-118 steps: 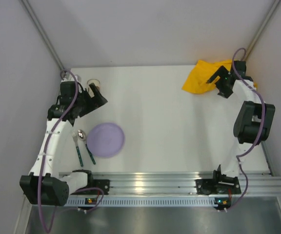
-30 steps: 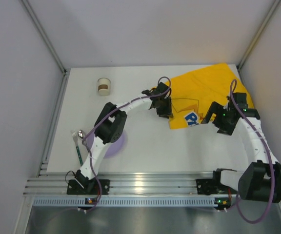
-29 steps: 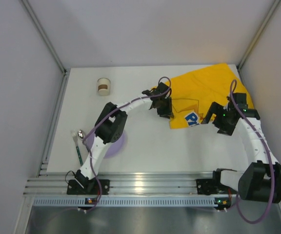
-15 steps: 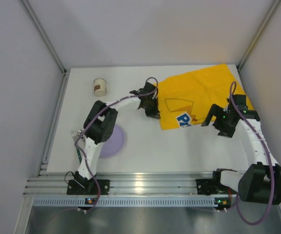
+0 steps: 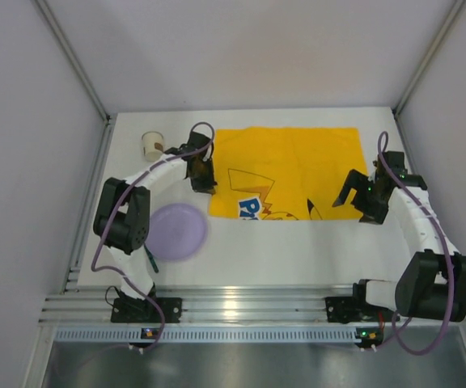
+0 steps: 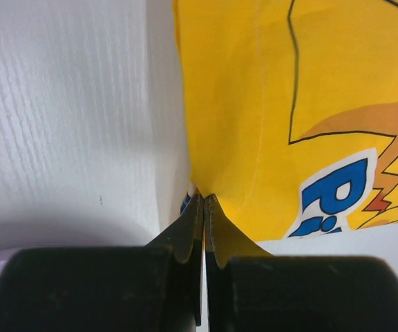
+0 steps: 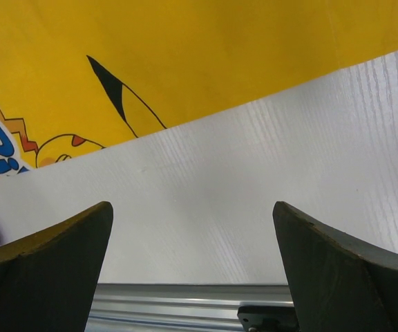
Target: Set the dinner table for one person
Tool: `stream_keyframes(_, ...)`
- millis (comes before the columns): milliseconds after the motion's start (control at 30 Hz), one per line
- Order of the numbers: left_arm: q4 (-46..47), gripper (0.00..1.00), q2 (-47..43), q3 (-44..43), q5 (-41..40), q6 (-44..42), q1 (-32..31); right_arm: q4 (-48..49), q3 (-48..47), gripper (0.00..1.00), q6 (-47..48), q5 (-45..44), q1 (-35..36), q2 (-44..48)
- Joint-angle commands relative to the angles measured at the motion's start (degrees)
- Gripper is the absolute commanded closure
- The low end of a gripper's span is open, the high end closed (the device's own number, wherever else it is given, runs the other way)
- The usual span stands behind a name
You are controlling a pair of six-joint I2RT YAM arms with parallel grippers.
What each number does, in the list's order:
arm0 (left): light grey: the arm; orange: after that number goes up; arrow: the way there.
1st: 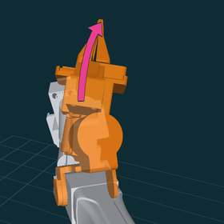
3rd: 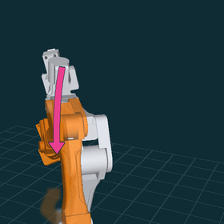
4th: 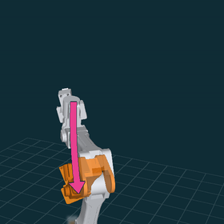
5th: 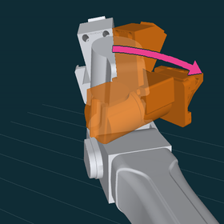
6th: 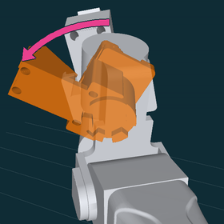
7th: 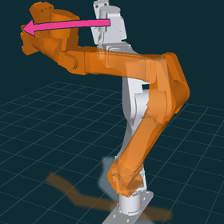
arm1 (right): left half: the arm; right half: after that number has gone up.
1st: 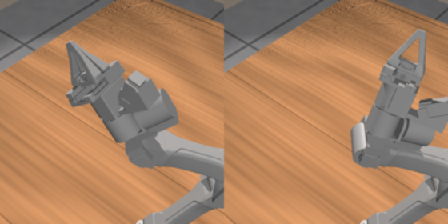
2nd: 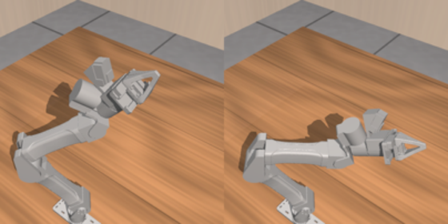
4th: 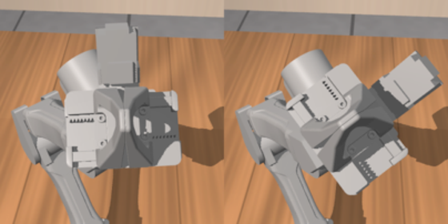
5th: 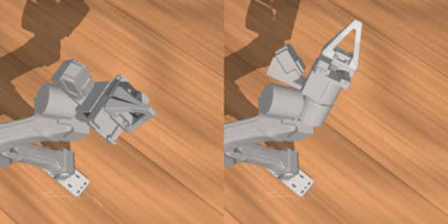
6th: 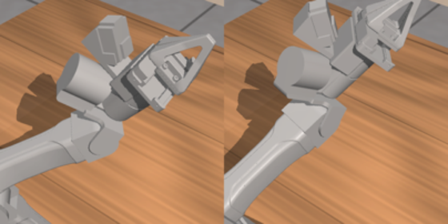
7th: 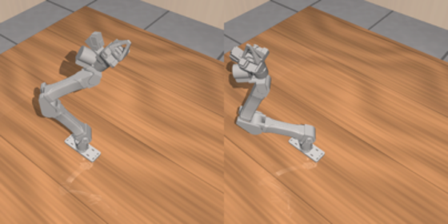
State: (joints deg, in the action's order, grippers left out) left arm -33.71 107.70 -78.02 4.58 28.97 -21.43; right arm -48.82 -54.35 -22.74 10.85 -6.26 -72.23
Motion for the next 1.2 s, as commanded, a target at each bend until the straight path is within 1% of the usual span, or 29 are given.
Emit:
stream_keyframes(0,-2.5,1.0,-4.7,2.7,-2.5,-0.5,0.5,2.5,-3.7,0.0,-0.5,0.7,-0.6,-0.5)
stream_keyframes(233,-5.0,1.0,-9.0,6.2,-4.0,1.8,0.6,3.1,-3.7,0.0,-0.8,0.0,-0.6,-1.4)
stream_keyframes(300,-6.4,1.0,-9.3,5.5,-4.1,1.6,0.7,3.2,-3.7,0.0,-0.8,-0.2,-0.6,-1.4)
stream_keyframes(333,-7.1,1.0,-9.8,3.8,-6.2,1.4,0.6,3.2,-3.7,0.0,-0.9,-0.4,-0.6,-1.4)
stream_keyframes(367,-8.1,0.86,-10.1,2.4,-7.0,1.3,0.7,3.1,-3.7,0.0,-0.9,-0.4,-0.6,-1.4)
stream_keyframes(400,-9.6,0.7,-10.5,1.0,-9.8,1.0,0.7,3.0,-3.9,0.0,-0.8,-0.6,-0.6,-1.3)
stream_keyframes(433,-10.4,0.44,-11.5,-2.5,-11.7,0.7,0.7,3.0,-4.0,0.0,-0.7,-0.8,-0.6,-1.3)
stream_keyframes(467,-10.7,0.02,-11.8,-4.4,-13.8,0.3,0.8,2.9,-4.1,0.0,-0.7,-0.8,-0.6,-1.3)
stream_keyframes(500,-11.1,0.01,-12.0,-6.4,-18.1,-0.5,1.3,2.9,-4.1,0.0,-0.8,-0.7,-0.5,-1.3)
stream_keyframes(533,-11.5,0.01,-12.0,-10.3,-19.9,-0.9,1.7,2.8,-4.2,0.0,-0.9,-0.8,-0.6,-1.1)
stream_keyframes(600,-11.5,0.01,-10.9,-13.8,-24.6,-1.6,3.8,2.4,-4.4,0.0,-1.1,-0.8,-0.6,-0.9)
stream_keyframes(633,-11.4,0.01,-10.2,-16.6,-29.8,-1.8,4.7,2.2,-4.5,0.0,-1.3,-0.7,-0.5,-0.6)
stream_keyframes(667,-10.9,0.01,-9.4,-17.9,-31.6,-2.4,5.8,1.8,-4.5,0.0,-1.3,-0.7,-0.4,-0.4)
stream_keyframes(700,-10.9,0.01,-6.4,-19.6,-32.4,-4.0,8.7,1.6,-4.4,0.0,-1.5,-0.8,-0.5,0.0)
stream_keyframes(733,-12.2,0.01,-4.6,-24.2,-31.2,-4.4,10.6,1.3,-4.4,0.0,-1.5,-0.6,-0.5,0.5)
stream_keyframes(767,-12.9,0.01,-2.5,-26.8,-29.8,-5.0,12.6,0.5,-4.4,0.0,-1.6,-0.5,-0.5,0.7)
stream_keyframes(800,-13.7,0.01,1.6,-29.6,-28.4,-5.6,16.4,0.0,-4.5,0.0,-1.5,-0.4,-0.4,1.0)
stream_keyframes(833,-14.4,0.01,3.9,-34.9,-25.7,-6.0,18.1,-0.6,-4.5,0.0,-1.4,-0.3,-0.3,1.7)
stream_keyframes(867,-15.1,0.02,6.0,-37.4,-23.9,-6.6,19.7,-1.8,-4.7,0.0,-1.2,-0.5,-0.2,2.2)
stream_keyframes(900,-15.6,0.02,9.9,-39.8,-22.9,-7.2,22.7,-2.4,-5.1,0.0,-1.1,-0.6,-0.2,2.6)
stream_keyframes(933,-15.8,0.03,11.7,-43.9,-21.8,-7.6,23.8,-3.0,-5.2,0.0,-0.7,-1.3,-0.2,3.6)
stream_keyframes(1000,-15.2,0.03,14.8,-46.7,-18.9,-9.1,25.7,-4.8,-5.5,0.0,-0.5,-1.8,-0.2,4.4)
stream_keyframes(1100,-13.1,0.01,18.7,-48.8,-15.5,-11.9,26.3,-6.4,-5.2,0.0,-0.5,-2.8,-0.1,5.7)
stream_keyframes(1167,-13.0,0.01,21.1,-50.1,-15.3,-12.7,26.3,-6.9,-4.7,0.0,-1.1,-3.4,-0.2,6.7)
